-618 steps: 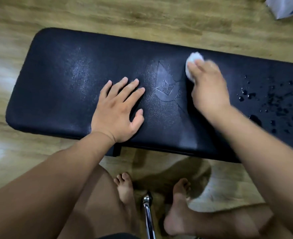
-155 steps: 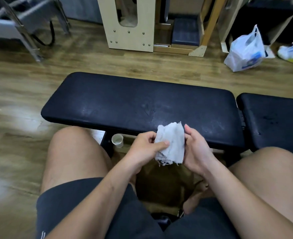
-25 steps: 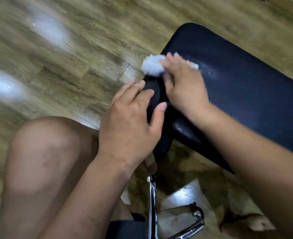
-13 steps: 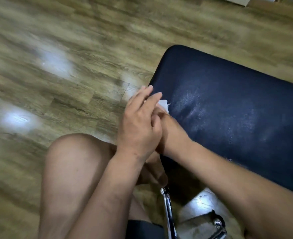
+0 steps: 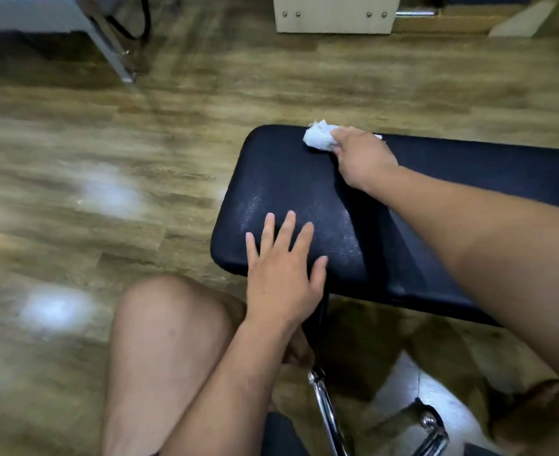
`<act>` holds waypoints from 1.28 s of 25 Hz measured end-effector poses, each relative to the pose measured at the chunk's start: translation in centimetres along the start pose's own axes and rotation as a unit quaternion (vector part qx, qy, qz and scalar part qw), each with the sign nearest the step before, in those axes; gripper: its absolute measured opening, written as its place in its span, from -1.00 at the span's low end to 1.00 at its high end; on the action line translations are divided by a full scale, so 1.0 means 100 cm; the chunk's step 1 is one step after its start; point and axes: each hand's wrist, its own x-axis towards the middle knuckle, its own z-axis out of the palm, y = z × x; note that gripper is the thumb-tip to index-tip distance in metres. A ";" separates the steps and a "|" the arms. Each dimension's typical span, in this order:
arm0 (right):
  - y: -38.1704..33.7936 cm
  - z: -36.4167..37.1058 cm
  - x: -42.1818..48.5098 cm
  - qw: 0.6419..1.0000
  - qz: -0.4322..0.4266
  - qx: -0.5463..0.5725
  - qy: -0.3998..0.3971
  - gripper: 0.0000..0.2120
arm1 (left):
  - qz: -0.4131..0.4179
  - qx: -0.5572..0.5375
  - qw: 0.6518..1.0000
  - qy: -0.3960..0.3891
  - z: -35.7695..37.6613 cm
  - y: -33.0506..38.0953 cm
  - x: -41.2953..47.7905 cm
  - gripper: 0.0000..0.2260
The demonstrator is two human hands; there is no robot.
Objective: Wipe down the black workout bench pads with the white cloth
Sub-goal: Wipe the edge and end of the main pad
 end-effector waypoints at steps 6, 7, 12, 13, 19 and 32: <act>0.137 -0.043 -0.072 0.997 0.070 -0.007 0.042 -0.71 | 0.059 0.070 0.995 -0.046 0.007 0.061 -0.001 -0.42; 0.159 -0.049 -0.083 0.996 0.080 -0.007 0.049 -0.70 | 0.069 0.075 0.993 -0.059 0.009 0.072 -0.002 -0.42; 0.248 -0.078 -0.130 0.988 0.147 -0.014 0.051 -0.69 | 0.079 0.101 0.984 -0.123 0.020 0.110 0.002 -0.42; 0.265 -0.085 -0.139 0.984 0.166 -0.025 0.053 -0.69 | 0.076 0.101 0.984 -0.127 0.021 0.111 0.004 -0.42; 0.371 -0.117 -0.213 0.956 0.276 -0.073 0.067 -0.62 | 0.053 0.067 0.990 -0.110 0.022 0.113 0.007 -0.41; 0.330 -0.094 -0.384 0.917 0.370 -0.029 0.143 -0.76 | 0.060 0.071 0.994 -0.058 0.037 0.111 0.002 -0.44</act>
